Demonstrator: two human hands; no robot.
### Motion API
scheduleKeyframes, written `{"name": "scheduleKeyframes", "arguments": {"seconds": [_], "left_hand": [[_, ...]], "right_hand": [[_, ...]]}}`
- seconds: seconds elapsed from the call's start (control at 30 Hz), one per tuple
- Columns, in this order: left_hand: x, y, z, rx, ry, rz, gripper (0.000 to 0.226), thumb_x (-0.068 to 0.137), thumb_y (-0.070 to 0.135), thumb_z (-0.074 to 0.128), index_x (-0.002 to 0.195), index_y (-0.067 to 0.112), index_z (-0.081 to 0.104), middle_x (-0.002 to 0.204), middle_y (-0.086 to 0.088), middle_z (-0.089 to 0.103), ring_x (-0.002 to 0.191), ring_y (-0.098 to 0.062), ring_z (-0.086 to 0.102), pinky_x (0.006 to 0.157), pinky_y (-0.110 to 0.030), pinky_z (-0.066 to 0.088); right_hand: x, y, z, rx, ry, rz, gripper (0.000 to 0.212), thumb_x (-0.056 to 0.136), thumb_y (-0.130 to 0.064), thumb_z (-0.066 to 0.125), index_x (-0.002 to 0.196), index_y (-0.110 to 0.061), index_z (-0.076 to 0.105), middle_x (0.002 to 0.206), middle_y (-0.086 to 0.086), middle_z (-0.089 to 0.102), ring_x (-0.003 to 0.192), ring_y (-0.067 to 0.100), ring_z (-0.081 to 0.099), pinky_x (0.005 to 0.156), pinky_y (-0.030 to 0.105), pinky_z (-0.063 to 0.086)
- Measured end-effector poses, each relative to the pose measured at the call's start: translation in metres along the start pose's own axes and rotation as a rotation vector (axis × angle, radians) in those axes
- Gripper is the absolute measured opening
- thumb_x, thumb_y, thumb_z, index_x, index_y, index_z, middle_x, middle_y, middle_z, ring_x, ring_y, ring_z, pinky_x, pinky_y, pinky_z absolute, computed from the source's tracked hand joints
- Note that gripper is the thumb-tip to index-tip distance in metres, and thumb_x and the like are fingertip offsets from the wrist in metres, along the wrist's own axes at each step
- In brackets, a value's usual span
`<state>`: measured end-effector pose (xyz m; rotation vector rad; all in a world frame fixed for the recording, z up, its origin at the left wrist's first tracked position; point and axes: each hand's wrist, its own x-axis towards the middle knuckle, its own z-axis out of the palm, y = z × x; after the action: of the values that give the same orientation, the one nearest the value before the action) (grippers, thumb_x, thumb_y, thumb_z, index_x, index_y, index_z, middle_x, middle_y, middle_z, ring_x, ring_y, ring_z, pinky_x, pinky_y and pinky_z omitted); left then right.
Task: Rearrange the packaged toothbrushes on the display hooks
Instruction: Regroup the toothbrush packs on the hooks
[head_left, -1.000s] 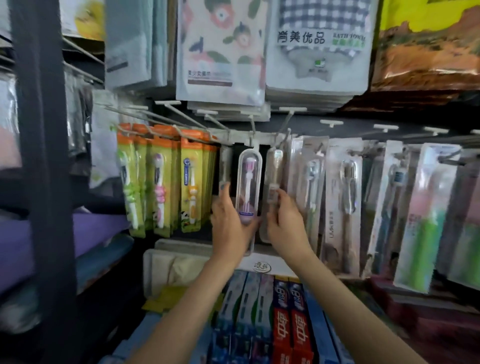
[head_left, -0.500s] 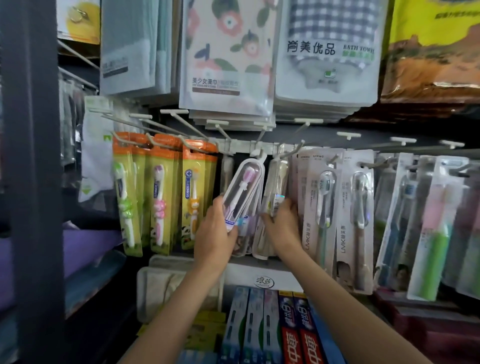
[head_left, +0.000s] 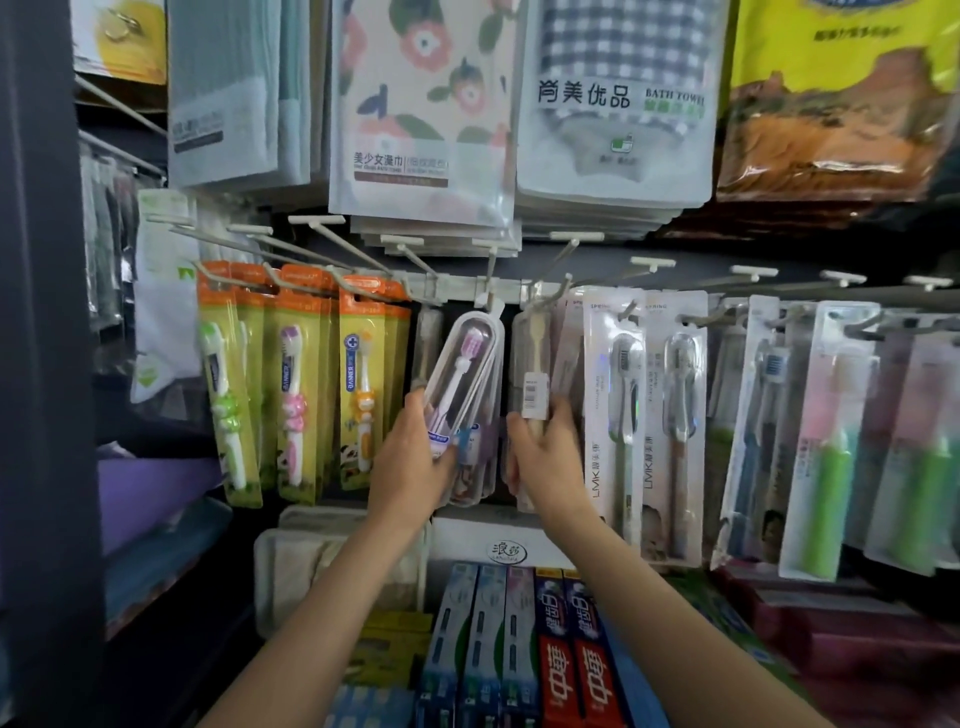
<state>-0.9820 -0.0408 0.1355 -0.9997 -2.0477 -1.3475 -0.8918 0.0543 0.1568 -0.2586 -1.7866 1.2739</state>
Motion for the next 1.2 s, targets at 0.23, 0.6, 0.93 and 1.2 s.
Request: {"name": "scheduleKeyframes", "arguments": {"seconds": [0.23, 0.6, 0.93, 1.2], "left_hand": [[-0.004, 0.007, -0.001, 0.025, 0.018, 0.008, 0.040, 0.084, 0.016, 0.064, 0.117, 0.016, 0.040, 0.097, 0.014, 0.047, 0.083, -0.005, 0.050, 0.053, -0.006, 0.038], [-0.006, 0.009, 0.006, -0.121, -0.007, -0.045, 0.040, 0.083, 0.031, 0.065, 0.113, 0.024, 0.040, 0.106, 0.009, 0.059, 0.093, -0.009, 0.059, 0.073, -0.025, 0.046], [-0.037, -0.020, -0.054, 0.042, 0.068, 0.042, 0.072, 0.080, 0.032, 0.067, 0.139, 0.014, 0.032, 0.132, 0.001, 0.047, 0.118, -0.013, 0.047, 0.097, -0.024, 0.038], [-0.042, -0.033, -0.081, 0.088, 0.213, 0.076, 0.042, 0.093, 0.019, 0.049, 0.134, 0.013, 0.040, 0.118, 0.007, 0.051, 0.103, -0.005, 0.050, 0.087, -0.022, 0.041]], "right_hand": [[-0.016, 0.006, 0.003, -0.012, 0.034, -0.158, 0.021, 0.095, -0.017, 0.047, 0.115, -0.016, 0.043, 0.074, -0.013, 0.057, 0.061, -0.001, 0.056, 0.059, 0.019, 0.050], [-0.039, -0.021, -0.004, 0.041, -0.041, -0.469, 0.020, 0.092, -0.005, 0.049, 0.105, -0.016, 0.038, 0.045, -0.015, 0.050, 0.040, -0.001, 0.045, 0.045, 0.009, 0.031], [-0.043, -0.001, 0.019, -0.145, -0.249, -0.266, 0.026, 0.097, -0.036, 0.035, 0.095, -0.013, 0.048, 0.059, 0.005, 0.052, 0.046, 0.018, 0.050, 0.042, 0.037, 0.045], [-0.014, -0.022, 0.072, -0.063, -0.109, -0.084, 0.029, 0.100, -0.029, 0.030, 0.081, -0.011, 0.040, 0.058, 0.010, 0.050, 0.037, 0.015, 0.045, 0.034, 0.027, 0.040]]}}
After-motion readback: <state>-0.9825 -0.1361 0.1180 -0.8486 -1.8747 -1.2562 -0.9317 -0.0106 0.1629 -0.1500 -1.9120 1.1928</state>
